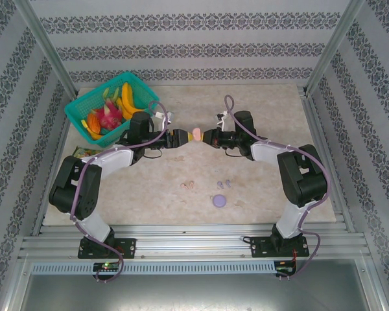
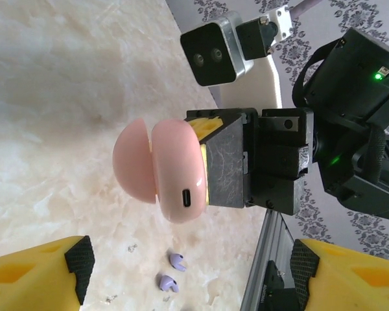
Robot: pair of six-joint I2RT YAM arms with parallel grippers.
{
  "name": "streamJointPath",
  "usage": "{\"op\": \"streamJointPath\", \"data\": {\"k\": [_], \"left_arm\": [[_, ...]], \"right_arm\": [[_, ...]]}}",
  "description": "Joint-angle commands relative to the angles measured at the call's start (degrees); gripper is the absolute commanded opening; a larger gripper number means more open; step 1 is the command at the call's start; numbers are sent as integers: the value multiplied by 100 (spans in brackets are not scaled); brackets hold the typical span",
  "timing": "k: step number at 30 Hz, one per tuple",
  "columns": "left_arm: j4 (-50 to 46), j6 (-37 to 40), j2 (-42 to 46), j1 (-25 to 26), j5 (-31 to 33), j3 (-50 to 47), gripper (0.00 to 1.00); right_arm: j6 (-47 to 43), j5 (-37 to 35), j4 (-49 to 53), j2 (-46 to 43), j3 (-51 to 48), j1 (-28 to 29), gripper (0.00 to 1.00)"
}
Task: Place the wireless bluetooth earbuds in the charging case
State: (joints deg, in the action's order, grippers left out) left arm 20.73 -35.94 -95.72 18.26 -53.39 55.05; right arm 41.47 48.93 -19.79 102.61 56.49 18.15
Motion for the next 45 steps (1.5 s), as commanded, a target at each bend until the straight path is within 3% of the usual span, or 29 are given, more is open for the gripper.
{"op": "streamJointPath", "data": {"k": [1, 5, 19, 35, 45], "left_arm": [[-592, 376, 315, -82, 88, 310, 87], [-1355, 743, 494, -195, 232, 496, 100], [-3581, 1766, 536, -349, 708, 1120, 100], [-4215, 1609, 1025, -342, 914, 884, 100], [-4661, 1769, 805, -348, 859, 1407, 100]], "right_arm": [[-531, -149, 594, -98, 347, -29, 0], [-888, -280, 1146, -131, 626, -29, 0], [-2065, -1145, 2739, -30, 1421, 265, 0], [-2808, -1816, 3855, 220, 2118, 738, 0], [-2935, -1973, 3982, 395, 2392, 891, 0]]}}
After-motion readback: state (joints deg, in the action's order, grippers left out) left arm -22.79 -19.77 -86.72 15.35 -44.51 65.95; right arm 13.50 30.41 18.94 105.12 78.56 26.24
